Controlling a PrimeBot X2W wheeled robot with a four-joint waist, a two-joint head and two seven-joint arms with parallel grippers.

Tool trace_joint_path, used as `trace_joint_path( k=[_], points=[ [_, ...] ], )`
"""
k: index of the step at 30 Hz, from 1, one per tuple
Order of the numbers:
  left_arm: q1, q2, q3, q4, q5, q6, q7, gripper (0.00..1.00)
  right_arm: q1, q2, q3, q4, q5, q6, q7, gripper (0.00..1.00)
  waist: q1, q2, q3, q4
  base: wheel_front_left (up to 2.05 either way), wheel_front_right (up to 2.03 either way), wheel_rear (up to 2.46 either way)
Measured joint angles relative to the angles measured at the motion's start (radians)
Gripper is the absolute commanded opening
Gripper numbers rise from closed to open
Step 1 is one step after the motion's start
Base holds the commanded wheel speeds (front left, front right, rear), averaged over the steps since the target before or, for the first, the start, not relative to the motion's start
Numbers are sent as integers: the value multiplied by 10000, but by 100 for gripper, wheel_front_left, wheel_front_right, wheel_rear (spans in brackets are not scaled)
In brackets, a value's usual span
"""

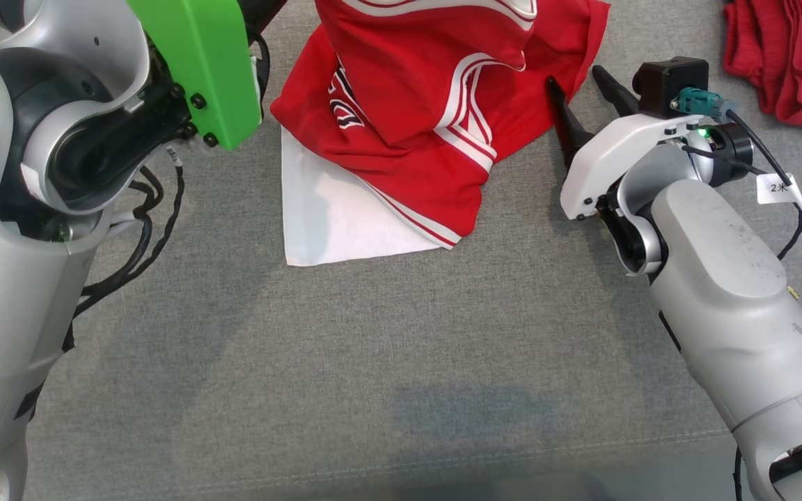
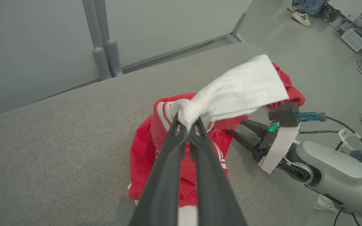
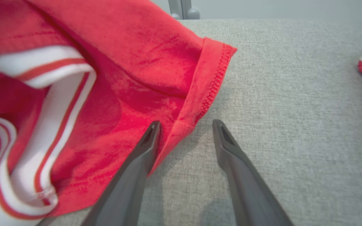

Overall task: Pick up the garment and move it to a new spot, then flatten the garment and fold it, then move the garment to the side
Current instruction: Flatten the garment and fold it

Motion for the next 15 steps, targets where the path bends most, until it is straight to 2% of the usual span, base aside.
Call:
trace_joint_path(
  k=[1, 2, 4, 8, 10, 12, 13, 15],
  points=[
    [7, 6, 13, -59, -19, 0, 0, 0, -45, 8, -46, 123, 21, 33, -44, 29, 0, 0, 9, 12, 0, 0, 0],
    [10, 6, 17, -90, -31, 0, 0, 0, -69, 13, -79, 186, 79, 96, -65, 15, 0, 0, 11, 18, 0, 0, 0],
    [20, 6, 44, -140, -88, 0, 0, 0, -99, 56, -176, 267, 291, 167, -201, 0, 0, 0, 14, 32, 0, 0, 0],
    [127, 190, 228, -161, -86, -2, 2, 0, -105, 259, -546, 311, 1028, 594, -359, 0, 0, 0, -12, 46, 0, 0, 0],
    [216, 548, 368, -94, -81, -2, 2, 0, -71, 439, -955, 257, 2021, 1174, -376, 0, 0, 0, -65, 41, 0, 0, 0],
    [277, 997, 556, 46, -71, -44, 56, 0, 16, 541, -1313, 42, 3195, 1985, -167, 0, 0, 0, -151, 32, 0, 0, 0],
    [285, 1206, 644, 125, -71, -105, 140, 0, 77, 570, -1492, -98, 3739, 2169, 4, 0, 0, 0, -200, 32, 0, 0, 0],
    [373, 1465, 811, 230, -127, -171, 251, 0, 176, 550, -1743, -374, 4807, 2190, 497, 0, -1, 0, -316, 36, 0, 0, 0]
  ],
)
